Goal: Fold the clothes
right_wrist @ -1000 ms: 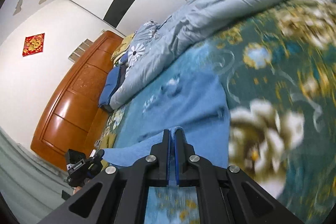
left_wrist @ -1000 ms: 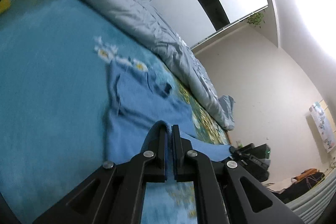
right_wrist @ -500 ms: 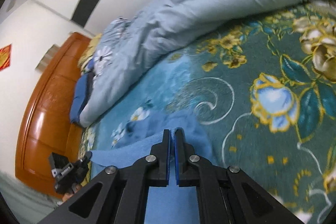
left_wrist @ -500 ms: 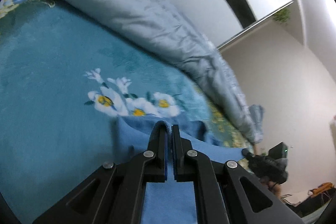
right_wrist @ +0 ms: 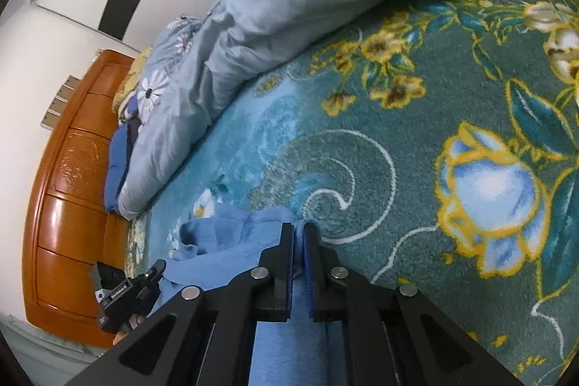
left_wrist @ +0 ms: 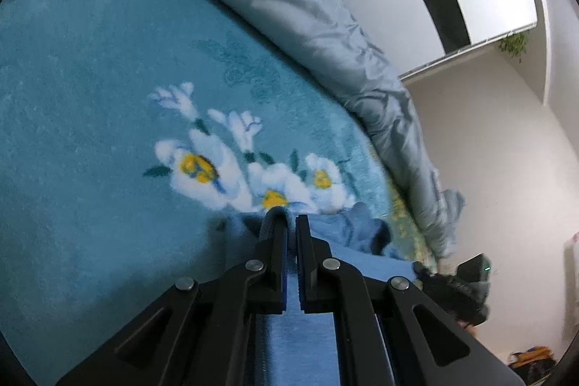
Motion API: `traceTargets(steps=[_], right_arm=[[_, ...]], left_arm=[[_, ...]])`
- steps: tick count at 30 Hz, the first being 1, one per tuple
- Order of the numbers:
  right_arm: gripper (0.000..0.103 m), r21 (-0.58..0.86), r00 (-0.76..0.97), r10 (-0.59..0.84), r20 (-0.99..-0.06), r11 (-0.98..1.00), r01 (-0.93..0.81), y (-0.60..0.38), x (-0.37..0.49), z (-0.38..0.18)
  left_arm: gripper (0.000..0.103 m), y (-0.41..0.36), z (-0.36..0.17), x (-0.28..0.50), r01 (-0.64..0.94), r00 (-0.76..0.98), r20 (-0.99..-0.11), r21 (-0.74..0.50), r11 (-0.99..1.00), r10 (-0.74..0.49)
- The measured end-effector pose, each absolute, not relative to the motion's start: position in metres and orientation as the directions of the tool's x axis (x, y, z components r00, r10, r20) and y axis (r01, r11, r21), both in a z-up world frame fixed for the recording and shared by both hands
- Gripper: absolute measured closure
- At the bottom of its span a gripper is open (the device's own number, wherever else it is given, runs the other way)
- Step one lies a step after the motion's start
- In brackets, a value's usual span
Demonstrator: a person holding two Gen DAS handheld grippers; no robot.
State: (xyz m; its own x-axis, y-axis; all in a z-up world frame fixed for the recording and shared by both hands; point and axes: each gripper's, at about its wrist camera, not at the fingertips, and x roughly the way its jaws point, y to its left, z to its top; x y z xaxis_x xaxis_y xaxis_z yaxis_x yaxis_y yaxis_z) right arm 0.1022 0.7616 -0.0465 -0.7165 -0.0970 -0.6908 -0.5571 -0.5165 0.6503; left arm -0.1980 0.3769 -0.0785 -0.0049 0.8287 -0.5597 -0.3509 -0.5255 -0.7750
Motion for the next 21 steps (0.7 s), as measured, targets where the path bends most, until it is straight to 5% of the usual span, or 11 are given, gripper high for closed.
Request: traceTargets(steps=[3, 4, 5, 7, 21], right_arm=[[0.089, 0.643, -0.727, -0.065, -0.684, -0.524, -0.558, 0.764, 0.105, -0.040], [0.075, 0.637, -0.730, -0.046, -0.682, -0.528, -0.562, 0.765, 0.106, -0.037], [0.063, 0.636, -0.735, -0.032, -0.678, -0.527, -0.564, 0.767, 0.108, -0.035], [0.059, 0.642, -0.742, -0.018, -0.670, -0.514, -0.568, 0.770, 0.111, -0.033], [0.059, 0.615, -0.735, -0.032, -0.677, -0.573, -0.542, 0.736, 0.162, -0.027]], left_arm=[[0.095, 0.377, -0.068, -0.200, -0.356, -0.005, -0.535, -0.789, -0.501, 0.845], [0.089, 0.377, -0.066, -0.201, -0.351, -0.006, -0.527, -0.795, -0.495, 0.850], [0.083, 0.377, -0.063, -0.202, -0.342, -0.014, -0.520, -0.800, -0.493, 0.854], [0.055, 0.374, -0.060, -0.206, -0.322, -0.040, -0.512, -0.806, -0.496, 0.858], [0.055, 0.349, -0.050, -0.155, -0.486, -0.039, -0.667, -0.638, -0.598, 0.744]])
